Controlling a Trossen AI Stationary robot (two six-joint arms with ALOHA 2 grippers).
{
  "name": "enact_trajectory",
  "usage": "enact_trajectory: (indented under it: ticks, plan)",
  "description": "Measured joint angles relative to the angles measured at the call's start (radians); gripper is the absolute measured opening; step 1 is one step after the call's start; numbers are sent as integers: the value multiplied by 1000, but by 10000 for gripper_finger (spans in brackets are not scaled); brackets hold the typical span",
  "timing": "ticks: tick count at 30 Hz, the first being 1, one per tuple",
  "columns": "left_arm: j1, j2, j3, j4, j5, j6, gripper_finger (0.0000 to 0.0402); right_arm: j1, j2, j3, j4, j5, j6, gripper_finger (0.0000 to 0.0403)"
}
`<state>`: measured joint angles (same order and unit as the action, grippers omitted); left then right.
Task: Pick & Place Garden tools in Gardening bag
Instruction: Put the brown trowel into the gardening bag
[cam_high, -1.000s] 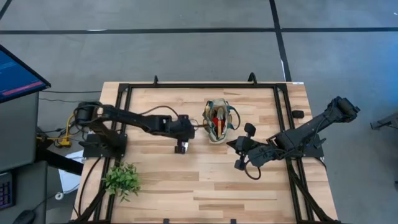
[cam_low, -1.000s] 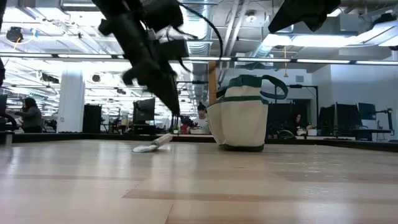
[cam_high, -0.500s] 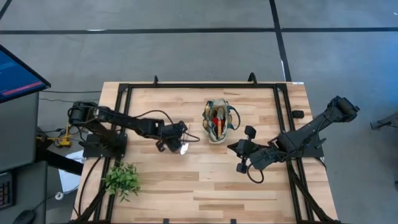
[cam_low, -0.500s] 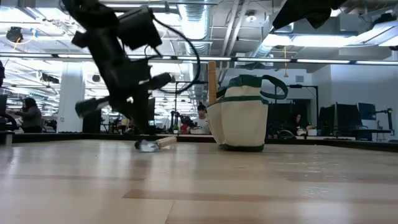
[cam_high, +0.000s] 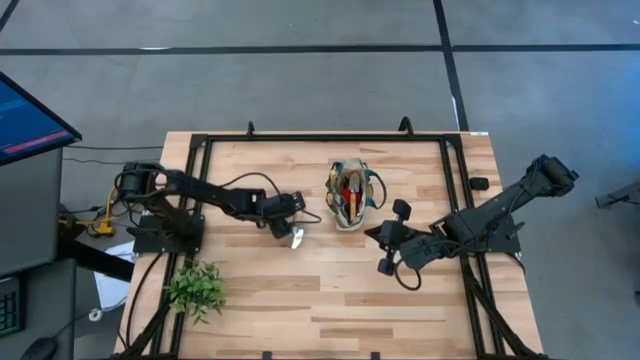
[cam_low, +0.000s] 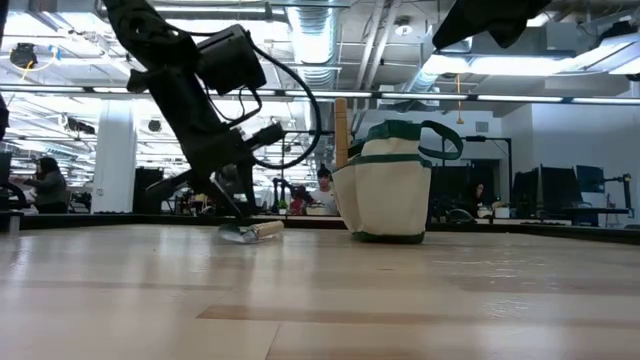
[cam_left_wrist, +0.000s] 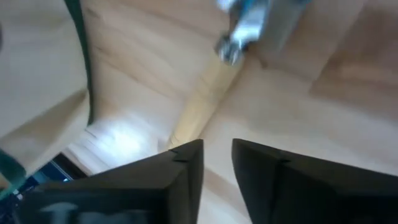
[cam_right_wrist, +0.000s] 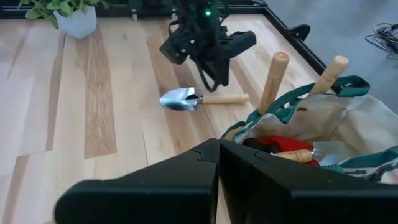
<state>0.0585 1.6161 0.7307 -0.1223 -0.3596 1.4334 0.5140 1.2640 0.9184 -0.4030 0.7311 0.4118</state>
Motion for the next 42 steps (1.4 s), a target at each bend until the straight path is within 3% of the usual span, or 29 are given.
enact_trajectory:
  ticks: [9,13,23,36,42]
  plan:
    - [72,2,0,65,63,279,132,-3,0,0,0,0,0,0]
    - [79,25,0,118,94,297,136,-9,0,0,0,1,-1,0]
    - [78,128,6,174,106,301,121,-40,0,0,-1,0,-1,0]
    - [75,124,3,203,70,205,53,-40,0,0,-8,-1,-2,0]
    - [64,126,2,203,19,173,52,-35,0,0,-8,-2,-2,0]
